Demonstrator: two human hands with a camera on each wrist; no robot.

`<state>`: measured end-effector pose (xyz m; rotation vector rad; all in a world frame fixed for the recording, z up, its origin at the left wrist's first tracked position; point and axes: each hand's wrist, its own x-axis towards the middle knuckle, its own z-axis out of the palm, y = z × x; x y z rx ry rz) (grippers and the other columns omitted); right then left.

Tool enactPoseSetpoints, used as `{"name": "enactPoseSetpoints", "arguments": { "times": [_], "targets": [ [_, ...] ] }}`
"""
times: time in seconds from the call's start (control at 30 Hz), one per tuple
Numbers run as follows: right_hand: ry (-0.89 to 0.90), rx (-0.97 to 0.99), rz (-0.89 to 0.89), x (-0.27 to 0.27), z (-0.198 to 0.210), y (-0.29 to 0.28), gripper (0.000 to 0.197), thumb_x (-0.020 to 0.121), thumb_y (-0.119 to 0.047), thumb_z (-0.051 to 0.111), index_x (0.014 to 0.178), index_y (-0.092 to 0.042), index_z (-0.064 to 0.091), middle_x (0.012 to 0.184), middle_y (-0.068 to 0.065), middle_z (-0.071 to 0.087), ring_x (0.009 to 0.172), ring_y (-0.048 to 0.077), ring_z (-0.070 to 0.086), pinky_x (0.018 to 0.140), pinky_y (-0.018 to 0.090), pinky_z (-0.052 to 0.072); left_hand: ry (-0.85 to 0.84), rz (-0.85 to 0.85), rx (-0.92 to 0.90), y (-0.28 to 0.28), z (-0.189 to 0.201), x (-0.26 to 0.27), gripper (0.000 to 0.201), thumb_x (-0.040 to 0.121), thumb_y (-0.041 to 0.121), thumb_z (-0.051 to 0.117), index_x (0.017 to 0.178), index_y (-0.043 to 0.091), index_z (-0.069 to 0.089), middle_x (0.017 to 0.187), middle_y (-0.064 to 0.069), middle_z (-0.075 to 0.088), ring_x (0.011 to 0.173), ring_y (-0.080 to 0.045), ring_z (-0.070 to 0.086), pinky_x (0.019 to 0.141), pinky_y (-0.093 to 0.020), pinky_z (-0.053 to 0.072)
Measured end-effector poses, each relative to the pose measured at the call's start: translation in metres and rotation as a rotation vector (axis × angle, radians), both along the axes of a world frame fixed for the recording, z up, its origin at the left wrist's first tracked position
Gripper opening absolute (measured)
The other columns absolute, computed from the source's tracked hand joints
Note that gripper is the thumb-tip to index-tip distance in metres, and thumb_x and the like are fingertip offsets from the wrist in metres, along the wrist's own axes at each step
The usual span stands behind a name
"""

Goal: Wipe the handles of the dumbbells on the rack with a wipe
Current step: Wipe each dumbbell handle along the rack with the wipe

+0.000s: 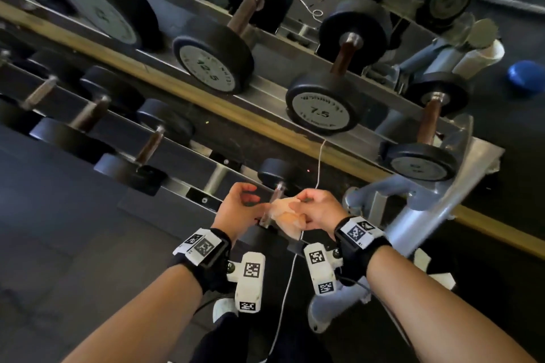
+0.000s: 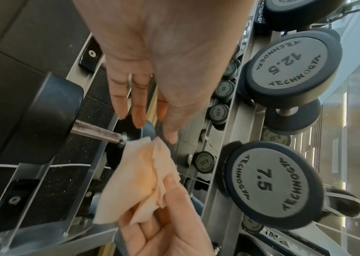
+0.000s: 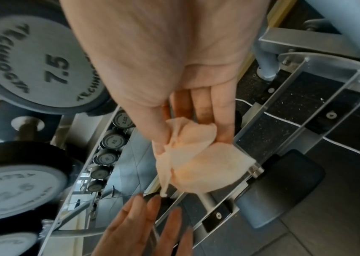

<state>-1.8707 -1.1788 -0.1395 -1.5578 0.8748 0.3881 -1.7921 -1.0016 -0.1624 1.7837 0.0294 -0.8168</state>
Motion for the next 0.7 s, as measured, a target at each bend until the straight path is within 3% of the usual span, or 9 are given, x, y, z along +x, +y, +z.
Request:
{"name": "enactPoseSetpoints", "arguments": {
  "times": [0.1, 0.17, 0.27, 0.3, 0.4, 0.47, 0.6, 0.7],
  "targets": [
    [-0.022, -0.095, 0.066, 0.007, -0.042, -0.016, 0.008, 0.09, -0.009, 0.069, 0.087, -0.014, 0.064, 0.085, 0.009, 0.065, 0.082, 0.022, 0.066, 0.072, 0.047, 0.061, -0.107, -0.065, 0.087, 0.002, -0.044, 0.006, 0.044, 0.077, 0.024, 0.082, 0.113, 0.028, 0.057, 0.099, 0.007, 0.066, 0.084, -0.008, 0.065, 0.074, -0.024, 0.051],
    [-0.042, -0.198, 0.142, 0.013, -0.073, -0.027, 0.011, 0.087, -0.008, 0.072, 0.086, -0.016, 0.064, 0.086, 0.007, 0.068, 0.084, 0.023, 0.068, 0.071, 0.043, 0.062, -0.143, -0.07, 0.118, 0.003, -0.079, 0.009, 0.041, 0.077, 0.022, 0.082, 0.112, 0.027, 0.06, 0.098, 0.008, 0.067, 0.09, -0.011, 0.066, 0.082, -0.028, 0.053],
    [-0.116, -0.363, 0.256, 0.025, -0.109, -0.044, 0.015, 0.084, -0.009, 0.074, 0.087, -0.021, 0.064, 0.081, 0.002, 0.071, 0.079, 0.02, 0.068, 0.06, 0.028, 0.058, -0.241, -0.137, 0.204, 0.005, -0.125, 0.012, 0.039, 0.078, 0.025, 0.081, 0.113, 0.025, 0.065, 0.106, 0.008, 0.066, 0.095, -0.01, 0.061, 0.09, -0.026, 0.048],
    [-0.143, -0.404, 0.292, 0.029, -0.126, -0.05, 0.016, 0.084, -0.01, 0.073, 0.088, -0.023, 0.066, 0.082, 0.001, 0.072, 0.08, 0.02, 0.068, 0.061, 0.028, 0.057, -0.267, -0.16, 0.242, 0.005, -0.144, 0.011, 0.041, 0.078, 0.029, 0.081, 0.115, 0.025, 0.065, 0.108, 0.01, 0.065, 0.096, -0.008, 0.058, 0.089, -0.023, 0.045],
    [-0.199, -0.481, 0.399, 0.041, -0.164, -0.063, 0.014, 0.086, -0.013, 0.071, 0.095, -0.023, 0.072, 0.095, 0.001, 0.074, 0.093, 0.018, 0.069, 0.083, 0.037, 0.058, -0.304, -0.197, 0.298, 0.005, -0.185, 0.009, 0.047, 0.076, 0.039, 0.081, 0.119, 0.028, 0.062, 0.113, 0.014, 0.059, 0.103, -0.005, 0.053, 0.091, -0.022, 0.041],
    [-0.247, -0.511, 0.469, 0.05, -0.184, -0.066, 0.014, 0.086, -0.017, 0.072, 0.096, -0.026, 0.073, 0.095, -0.004, 0.073, 0.093, 0.014, 0.069, 0.084, 0.037, 0.059, -0.321, -0.239, 0.306, 0.004, -0.202, 0.01, 0.051, 0.074, 0.045, 0.081, 0.119, 0.033, 0.061, 0.113, 0.017, 0.058, 0.106, -0.005, 0.053, 0.092, -0.023, 0.04],
    [-0.446, -0.669, 0.582, 0.064, -0.214, -0.063, 0.011, 0.086, -0.026, 0.071, 0.094, -0.033, 0.07, 0.092, -0.016, 0.07, 0.086, -0.002, 0.064, 0.075, 0.018, 0.052, -0.368, -0.416, 0.355, 0.002, -0.22, 0.016, 0.059, 0.072, 0.053, 0.079, 0.124, 0.038, 0.056, 0.122, 0.016, 0.059, 0.113, -0.006, 0.055, 0.096, -0.024, 0.042],
    [-0.686, -0.809, 0.669, 0.07, -0.231, -0.054, 0.013, 0.088, -0.019, 0.07, 0.1, -0.024, 0.071, 0.102, -0.011, 0.068, 0.094, 0.0, 0.061, 0.084, 0.017, 0.05, -0.436, -0.441, 0.373, 0.003, -0.223, 0.019, 0.063, 0.07, 0.053, 0.08, 0.126, 0.038, 0.056, 0.128, 0.014, 0.059, 0.118, -0.007, 0.055, 0.105, -0.032, 0.044]
  ]
}}
